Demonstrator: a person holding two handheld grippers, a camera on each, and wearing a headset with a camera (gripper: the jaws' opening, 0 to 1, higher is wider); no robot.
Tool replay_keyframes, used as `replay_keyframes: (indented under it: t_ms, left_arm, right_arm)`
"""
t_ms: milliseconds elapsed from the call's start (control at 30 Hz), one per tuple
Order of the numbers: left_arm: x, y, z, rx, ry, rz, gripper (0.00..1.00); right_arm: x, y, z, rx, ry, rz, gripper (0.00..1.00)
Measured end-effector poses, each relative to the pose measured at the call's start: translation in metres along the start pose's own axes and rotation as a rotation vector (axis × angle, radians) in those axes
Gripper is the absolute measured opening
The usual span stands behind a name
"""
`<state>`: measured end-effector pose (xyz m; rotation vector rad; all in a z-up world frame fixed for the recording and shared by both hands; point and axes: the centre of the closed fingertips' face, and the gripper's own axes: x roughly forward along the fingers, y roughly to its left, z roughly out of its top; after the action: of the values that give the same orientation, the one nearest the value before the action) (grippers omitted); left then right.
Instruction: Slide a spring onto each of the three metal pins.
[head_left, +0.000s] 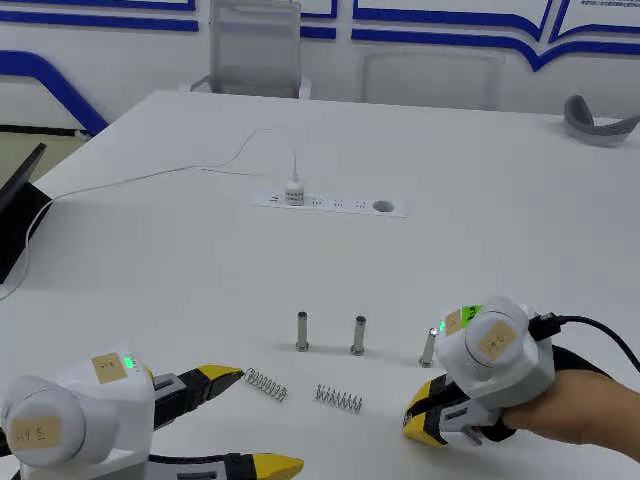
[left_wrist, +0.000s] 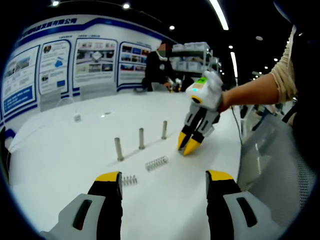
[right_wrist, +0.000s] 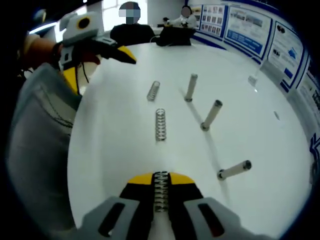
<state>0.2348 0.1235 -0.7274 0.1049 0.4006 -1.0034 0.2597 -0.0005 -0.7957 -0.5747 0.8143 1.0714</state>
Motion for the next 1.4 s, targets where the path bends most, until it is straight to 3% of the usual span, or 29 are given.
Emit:
replay_keyframes:
  t_ms: [233, 333, 400, 733, 967, 1100, 1400]
  left_arm:
    - [0.011, -0.014, 0.005, 0.017, 0.003, -0.041, 0.67]
    - [0.017, -0.021, 0.008, 0.031, 0.004, -0.064, 0.66]
    - [0.020, -0.023, 0.011, 0.036, 0.001, -0.073, 0.66]
    - [0.037, -0.031, 0.035, -0.060, -0.067, -0.120, 0.60]
    - [0.046, -0.038, 0.046, -0.103, -0.096, -0.151, 0.56]
    - [0.048, -0.042, 0.060, -0.139, -0.136, -0.167, 0.53]
    - [0.048, -0.046, 0.089, -0.177, -0.216, -0.182, 0.47]
  right_arm:
    - [-0.017, -0.003, 0.015, 0.049, -0.086, -0.038, 0.12]
    - [-0.027, -0.002, 0.026, 0.096, -0.162, -0.054, 0.12]
    - [-0.033, -0.002, 0.029, 0.104, -0.179, -0.059, 0.12]
    - [-0.063, 0.004, 0.068, 0.138, -0.341, -0.084, 0.12]
    - [-0.082, 0.012, 0.104, 0.154, -0.469, -0.064, 0.12]
    - [-0.091, 0.016, 0.121, 0.170, -0.551, -0.046, 0.12]
    - [-0.100, 0.023, 0.140, 0.192, -0.654, -0.011, 0.12]
